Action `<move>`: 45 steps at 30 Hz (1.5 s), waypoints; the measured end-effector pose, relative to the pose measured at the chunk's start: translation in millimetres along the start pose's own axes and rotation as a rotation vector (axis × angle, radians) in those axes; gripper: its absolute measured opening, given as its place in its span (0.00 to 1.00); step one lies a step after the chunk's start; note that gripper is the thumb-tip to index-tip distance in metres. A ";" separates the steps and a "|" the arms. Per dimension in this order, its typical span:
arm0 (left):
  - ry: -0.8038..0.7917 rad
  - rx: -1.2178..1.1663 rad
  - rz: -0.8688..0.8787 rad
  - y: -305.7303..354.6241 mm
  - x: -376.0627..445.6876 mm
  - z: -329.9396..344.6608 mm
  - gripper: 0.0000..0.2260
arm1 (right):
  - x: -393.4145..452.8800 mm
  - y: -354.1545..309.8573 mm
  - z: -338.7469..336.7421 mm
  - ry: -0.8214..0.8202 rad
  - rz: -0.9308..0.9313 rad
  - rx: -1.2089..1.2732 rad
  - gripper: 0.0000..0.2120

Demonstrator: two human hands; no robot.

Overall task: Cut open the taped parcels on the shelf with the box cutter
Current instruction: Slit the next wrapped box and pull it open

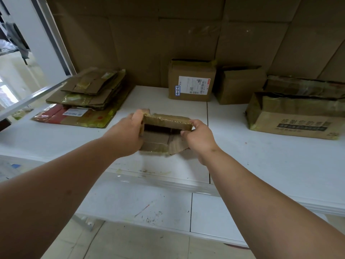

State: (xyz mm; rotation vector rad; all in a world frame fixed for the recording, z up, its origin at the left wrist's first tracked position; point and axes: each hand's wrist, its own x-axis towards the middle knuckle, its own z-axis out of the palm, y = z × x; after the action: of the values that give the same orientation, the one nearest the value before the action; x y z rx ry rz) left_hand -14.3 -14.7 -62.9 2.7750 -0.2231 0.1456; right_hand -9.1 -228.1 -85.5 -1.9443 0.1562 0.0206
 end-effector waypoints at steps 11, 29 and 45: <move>-0.239 0.098 0.145 -27.4 -10.6 8.2 0.32 | -9.7 -8.9 -33.6 -0.227 0.299 0.247 0.23; -0.411 0.225 0.037 -22.4 -14.9 29.6 0.28 | -11.8 24.8 9.1 -0.498 -0.274 -1.134 0.34; -0.253 0.173 0.113 -31.7 22.8 56.6 0.19 | 16.1 19.7 35.4 -0.365 -0.318 -1.161 0.34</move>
State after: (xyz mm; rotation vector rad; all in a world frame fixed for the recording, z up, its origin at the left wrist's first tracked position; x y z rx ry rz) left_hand 17.7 -8.4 -123.4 2.9493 -0.4509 -0.1678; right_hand 6.6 -204.0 -118.2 -3.0443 -0.5265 0.3130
